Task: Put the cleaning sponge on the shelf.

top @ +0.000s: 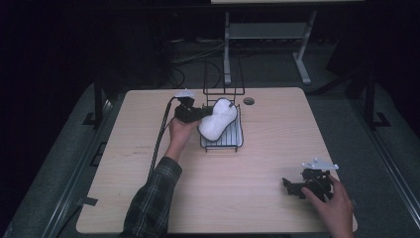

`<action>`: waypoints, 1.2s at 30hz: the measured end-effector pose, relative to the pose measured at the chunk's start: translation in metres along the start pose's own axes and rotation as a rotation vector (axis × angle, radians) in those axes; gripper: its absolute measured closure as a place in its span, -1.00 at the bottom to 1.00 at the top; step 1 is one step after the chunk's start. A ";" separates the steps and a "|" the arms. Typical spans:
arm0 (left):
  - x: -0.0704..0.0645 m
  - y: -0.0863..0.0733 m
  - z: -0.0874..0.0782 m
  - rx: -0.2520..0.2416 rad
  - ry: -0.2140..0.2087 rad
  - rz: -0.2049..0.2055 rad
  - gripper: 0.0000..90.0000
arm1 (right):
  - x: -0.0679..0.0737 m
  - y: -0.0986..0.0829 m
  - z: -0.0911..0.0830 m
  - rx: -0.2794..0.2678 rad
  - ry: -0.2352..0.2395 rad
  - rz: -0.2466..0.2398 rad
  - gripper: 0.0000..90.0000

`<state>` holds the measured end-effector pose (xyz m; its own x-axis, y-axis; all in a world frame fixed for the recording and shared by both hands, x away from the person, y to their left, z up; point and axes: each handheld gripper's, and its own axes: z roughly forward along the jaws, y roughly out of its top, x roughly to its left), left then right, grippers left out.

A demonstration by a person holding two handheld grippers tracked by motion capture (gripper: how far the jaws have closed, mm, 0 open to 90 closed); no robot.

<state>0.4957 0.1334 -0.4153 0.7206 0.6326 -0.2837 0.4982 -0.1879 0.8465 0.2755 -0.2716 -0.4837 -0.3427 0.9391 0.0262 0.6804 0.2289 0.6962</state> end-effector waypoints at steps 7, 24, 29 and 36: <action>0.002 -0.002 0.002 0.020 0.034 0.002 0.78 | 0.000 0.000 0.000 0.000 0.000 0.000 -1.00; -0.002 -0.003 0.000 0.052 0.053 0.025 0.60 | 0.000 0.000 0.000 0.000 0.000 0.000 -1.00; -0.008 -0.005 -0.005 0.036 0.050 0.039 0.71 | 0.000 0.000 0.000 0.000 0.000 0.000 -1.00; -0.011 -0.020 -0.015 0.043 0.014 0.041 0.99 | 0.000 0.000 0.000 0.000 0.000 0.000 -1.00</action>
<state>0.4704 0.1417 -0.4219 0.7345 0.6338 -0.2427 0.4889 -0.2462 0.8369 0.2755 -0.2716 -0.4837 -0.3428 0.9391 0.0259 0.6802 0.2290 0.6963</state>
